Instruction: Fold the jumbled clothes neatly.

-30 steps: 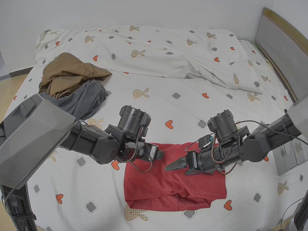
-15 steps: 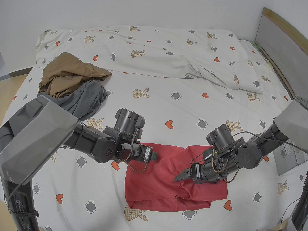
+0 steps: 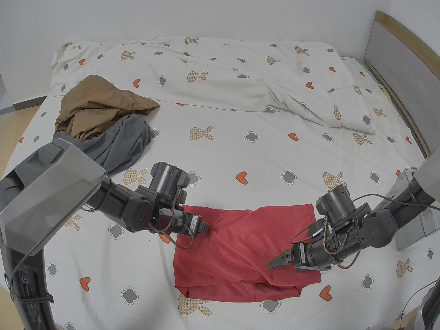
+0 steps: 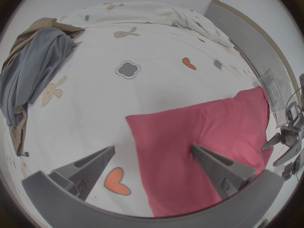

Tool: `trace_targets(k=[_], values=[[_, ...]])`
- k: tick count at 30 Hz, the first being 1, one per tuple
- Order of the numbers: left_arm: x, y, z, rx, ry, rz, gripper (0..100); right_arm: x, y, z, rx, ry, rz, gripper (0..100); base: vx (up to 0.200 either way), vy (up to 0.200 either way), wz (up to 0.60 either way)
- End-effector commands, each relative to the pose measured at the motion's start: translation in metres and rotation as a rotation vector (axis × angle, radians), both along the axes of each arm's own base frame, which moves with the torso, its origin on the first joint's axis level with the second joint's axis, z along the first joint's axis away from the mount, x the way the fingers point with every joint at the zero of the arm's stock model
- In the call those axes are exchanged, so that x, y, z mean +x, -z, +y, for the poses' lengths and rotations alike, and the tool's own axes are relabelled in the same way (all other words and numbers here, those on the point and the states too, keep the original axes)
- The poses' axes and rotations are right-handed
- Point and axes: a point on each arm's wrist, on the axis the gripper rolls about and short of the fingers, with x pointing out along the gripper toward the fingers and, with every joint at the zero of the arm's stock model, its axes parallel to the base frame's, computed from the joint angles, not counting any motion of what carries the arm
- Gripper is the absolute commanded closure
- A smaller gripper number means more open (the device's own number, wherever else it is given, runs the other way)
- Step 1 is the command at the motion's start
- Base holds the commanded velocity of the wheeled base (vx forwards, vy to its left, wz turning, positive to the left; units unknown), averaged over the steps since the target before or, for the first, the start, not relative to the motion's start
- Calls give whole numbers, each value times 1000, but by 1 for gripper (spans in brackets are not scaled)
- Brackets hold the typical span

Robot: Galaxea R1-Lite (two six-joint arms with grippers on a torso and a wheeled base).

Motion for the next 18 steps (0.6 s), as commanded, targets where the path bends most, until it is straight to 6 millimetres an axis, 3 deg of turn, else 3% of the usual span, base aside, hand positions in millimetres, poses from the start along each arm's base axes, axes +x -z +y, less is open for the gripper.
trace_targets(k=[1, 8, 9, 12, 14, 15, 16, 17, 18], values=[[-4, -23, 20, -43, -21, -24, 0, -11, -9, -14, 9, 24, -9, 0, 0, 0, 0], [-32, -76, 32, -146, 16, -96, 0, -27, -22, -18, 26, 9, -33, 0, 0, 0, 0], [-32, -76, 32, -146, 16, -96, 0, -27, -22, -18, 26, 9, -33, 0, 0, 0, 0], [-60, -106, 46, -200, 7, -137, 0, -43, -45, -27, 64, 12, -104, 0, 0, 0, 0], [-63, -109, 47, -208, 11, -140, 0, -44, -47, -28, 67, 13, -110, 0, 0, 0, 0], [-96, -131, 62, -297, 91, -131, 0, -60, -66, -38, 101, 19, -177, 0, 0, 0, 0], [-111, -141, 68, -340, 139, -114, 0, -69, -73, -43, 115, 17, -209, 0, 0, 0, 0], [-111, -141, 68, -340, 139, -114, 0, -69, -73, -43, 115, 17, -209, 0, 0, 0, 0], [-129, -154, 76, -388, 196, -78, 0, -80, -84, -47, 138, 9, -260, 0, 0, 0, 0]])
